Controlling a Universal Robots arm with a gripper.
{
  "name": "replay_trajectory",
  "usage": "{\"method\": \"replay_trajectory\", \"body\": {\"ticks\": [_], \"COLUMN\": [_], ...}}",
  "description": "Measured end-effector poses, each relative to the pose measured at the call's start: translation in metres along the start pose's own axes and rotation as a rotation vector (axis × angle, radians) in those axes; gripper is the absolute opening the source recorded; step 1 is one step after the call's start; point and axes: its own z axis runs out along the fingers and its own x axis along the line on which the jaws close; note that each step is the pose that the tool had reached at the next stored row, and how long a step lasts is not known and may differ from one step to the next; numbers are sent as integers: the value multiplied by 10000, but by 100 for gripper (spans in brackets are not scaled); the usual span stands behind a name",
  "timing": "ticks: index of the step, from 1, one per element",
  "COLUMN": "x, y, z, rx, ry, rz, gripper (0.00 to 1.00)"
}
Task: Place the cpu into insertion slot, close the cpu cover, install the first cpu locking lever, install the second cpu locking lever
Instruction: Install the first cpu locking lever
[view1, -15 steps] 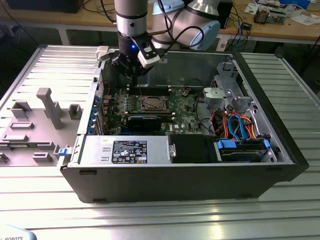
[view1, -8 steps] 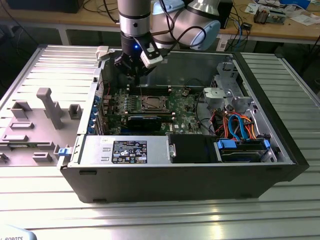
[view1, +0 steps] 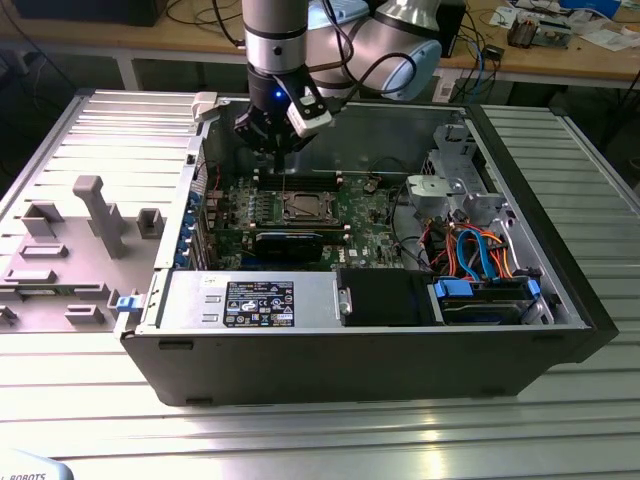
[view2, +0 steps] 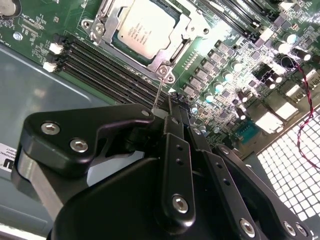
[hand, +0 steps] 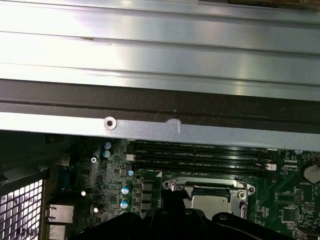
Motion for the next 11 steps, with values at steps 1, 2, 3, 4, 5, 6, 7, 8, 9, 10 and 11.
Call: {"method": "replay_trajectory", "body": {"ticks": [1,2,3,4,5,6,7,8,9,10,11], "x": [-4,-7,-7,-7,-7,-7,-7,-7,-8,-8,-8], "y": [0,-1,0,-1,0,-1,0,-1,-1,-1,-1], "z": [0,0,0,0,0,0,0,0,0,0,0], "rx": [0,0,0,0,0,0,0,0,0,0,0], "ry": [0,0,0,0,0,0,0,-1,0,0,0], "rz": [-1,-1,0,-1,-1,-1,-1,-1,-1,-1,-1], "gripper": [11,11,11,11,11,11,11,11,11,11,11]}}
